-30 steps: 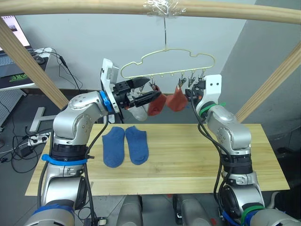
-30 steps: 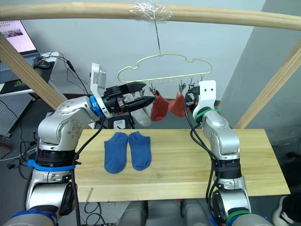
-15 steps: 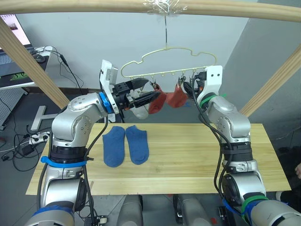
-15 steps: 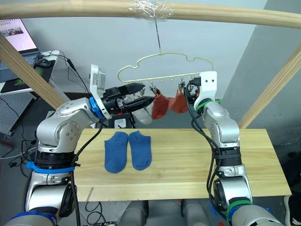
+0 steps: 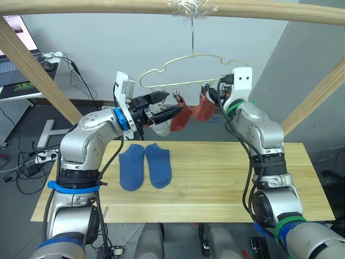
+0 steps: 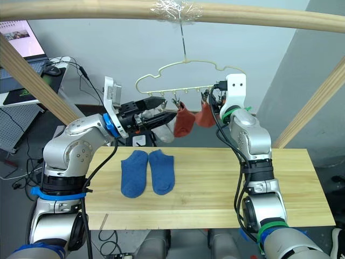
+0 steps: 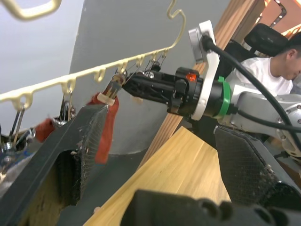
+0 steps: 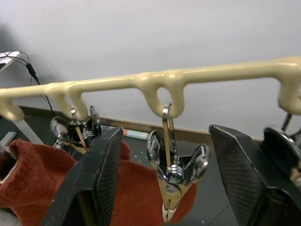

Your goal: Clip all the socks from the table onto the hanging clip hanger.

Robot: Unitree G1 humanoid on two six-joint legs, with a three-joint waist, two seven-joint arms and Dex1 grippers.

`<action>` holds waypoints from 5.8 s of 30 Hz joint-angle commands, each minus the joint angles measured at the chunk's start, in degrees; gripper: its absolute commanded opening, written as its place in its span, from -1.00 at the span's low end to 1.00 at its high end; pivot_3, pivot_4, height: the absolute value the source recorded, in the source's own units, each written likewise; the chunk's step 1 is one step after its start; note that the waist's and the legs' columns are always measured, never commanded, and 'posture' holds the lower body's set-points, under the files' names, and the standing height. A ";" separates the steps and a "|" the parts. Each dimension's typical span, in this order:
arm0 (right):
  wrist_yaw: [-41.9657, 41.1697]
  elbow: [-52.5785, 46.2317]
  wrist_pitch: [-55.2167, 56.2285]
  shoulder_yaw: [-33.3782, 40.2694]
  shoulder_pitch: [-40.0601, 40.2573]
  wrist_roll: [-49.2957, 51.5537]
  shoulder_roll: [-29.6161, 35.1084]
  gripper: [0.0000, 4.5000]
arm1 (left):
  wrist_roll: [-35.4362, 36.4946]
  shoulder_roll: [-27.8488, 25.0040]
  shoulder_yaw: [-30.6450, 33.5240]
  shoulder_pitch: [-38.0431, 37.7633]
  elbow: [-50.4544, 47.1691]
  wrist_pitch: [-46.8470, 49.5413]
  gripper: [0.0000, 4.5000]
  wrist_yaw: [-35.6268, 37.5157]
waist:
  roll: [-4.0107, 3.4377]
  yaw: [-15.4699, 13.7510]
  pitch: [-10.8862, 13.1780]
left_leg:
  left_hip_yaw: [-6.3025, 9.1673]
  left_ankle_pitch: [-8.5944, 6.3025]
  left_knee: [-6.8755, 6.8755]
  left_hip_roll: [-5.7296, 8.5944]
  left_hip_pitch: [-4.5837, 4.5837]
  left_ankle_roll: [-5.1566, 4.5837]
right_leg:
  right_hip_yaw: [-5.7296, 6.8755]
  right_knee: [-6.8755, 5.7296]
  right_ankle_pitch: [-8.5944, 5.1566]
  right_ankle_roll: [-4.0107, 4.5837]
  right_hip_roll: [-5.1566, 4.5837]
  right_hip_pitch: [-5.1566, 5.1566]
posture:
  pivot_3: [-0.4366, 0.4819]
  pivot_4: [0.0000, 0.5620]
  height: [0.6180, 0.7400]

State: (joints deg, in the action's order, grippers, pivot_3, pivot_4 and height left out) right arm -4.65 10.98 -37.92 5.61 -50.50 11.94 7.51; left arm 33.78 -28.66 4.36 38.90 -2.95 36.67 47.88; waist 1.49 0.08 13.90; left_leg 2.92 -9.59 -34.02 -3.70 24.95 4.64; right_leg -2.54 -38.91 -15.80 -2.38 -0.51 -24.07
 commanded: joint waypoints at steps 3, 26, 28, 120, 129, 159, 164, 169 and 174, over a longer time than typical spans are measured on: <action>1.30 -1.05 0.40 0.43 -1.51 -0.42 -0.35 0.35 | 0.21 0.29 0.86 0.52 -2.28 -1.87 0.84 -0.51 | 0.00 -0.03 0.00 | 0.00 0.00 0.00 0.00 0.00 0.00 | 0.00 0.00 0.00 0.00 0.00 0.00 | 0.28 -0.21 1.00; 6.40 -2.77 -4.23 1.02 -3.13 -1.77 -1.63 0.09 | -0.44 1.00 0.64 0.70 -1.38 -3.65 0.84 -1.25 | 0.00 -0.03 0.00 | 0.00 0.00 0.00 0.00 0.00 0.00 | 0.01 -0.03 0.01 0.01 0.00 -0.01 | 0.27 -0.26 1.00; 6.95 -3.11 -5.02 1.07 -3.67 -1.58 -2.01 0.09 | -0.46 1.01 0.69 0.55 -1.52 -3.71 0.84 -1.37 | 0.00 -0.03 0.00 | 0.00 0.00 0.00 0.00 0.00 0.00 | 0.01 -0.03 0.01 0.01 0.00 -0.01 | 0.27 -0.26 1.00; 14.17 -5.68 -12.38 4.45 -7.78 -1.96 -7.71 -1.00 | -36.16 7.50 -20.31 7.21 52.16 -27.30 1.00 -10.46 | -0.02 -0.38 -0.02 | 0.00 0.01 0.00 0.01 0.07 -0.01 | 0.05 -0.06 0.01 0.02 0.00 -0.07 | 0.17 -0.22 1.00; 14.81 -7.56 -13.66 4.78 -7.02 -1.94 -7.71 -1.00 | -38.60 7.76 -18.82 8.25 57.63 -25.87 1.00 -9.76 | -0.02 0.19 -0.02 | 0.00 0.01 0.00 0.00 0.07 -0.01 | 0.05 -0.10 0.01 0.02 0.01 -0.08 | 0.13 -0.20 1.00; 15.07 -8.00 -14.35 5.13 -6.85 -2.04 -7.41 -1.00 | -36.79 11.57 -16.58 4.64 49.09 -21.98 -0.99 -4.24 | -0.02 0.21 -0.02 | 0.01 0.01 -0.01 0.01 0.04 -0.01 | 0.05 -0.13 0.01 0.02 0.00 -0.06 | 0.11 -0.19 1.00; 15.14 -8.13 -14.29 5.15 -6.77 -2.00 -7.60 -1.00 | -33.40 11.62 -13.78 2.80 41.27 -19.12 -0.70 -2.98 | -0.03 0.22 -0.02 | 0.02 0.01 0.00 0.00 0.05 -0.01 | 0.06 -0.13 0.01 0.02 0.01 -0.07 | 0.11 -0.20 1.00; 15.19 -8.01 -14.12 5.25 -6.78 -1.97 -7.70 -1.00 | -32.03 10.56 -11.91 0.84 34.57 -16.15 -0.04 -3.70 | -0.03 0.33 -0.02 | 0.01 0.01 0.00 0.00 0.04 -0.01 | 0.05 -0.14 0.01 0.02 0.01 -0.06 | 0.12 -0.20 1.00; 15.14 -7.87 -13.97 5.33 -6.83 -1.94 -7.80 -1.00 | -32.32 8.49 -12.08 -1.75 28.58 -11.85 0.64 -4.00 | -0.03 0.35 -0.02 | 0.01 0.01 0.00 0.00 0.05 -0.01 | 0.04 -0.13 0.01 0.02 0.00 -0.06 | 0.12 -0.21 1.00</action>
State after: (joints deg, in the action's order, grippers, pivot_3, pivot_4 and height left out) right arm 10.21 5.75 -53.03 10.54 -56.95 9.75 -0.36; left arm 1.35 -19.17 -8.09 37.54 28.75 23.67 44.31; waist 1.47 0.43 13.89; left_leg 2.93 -9.58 -34.02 -3.70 25.00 4.63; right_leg -2.49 -39.04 -15.79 -2.36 -0.51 -24.13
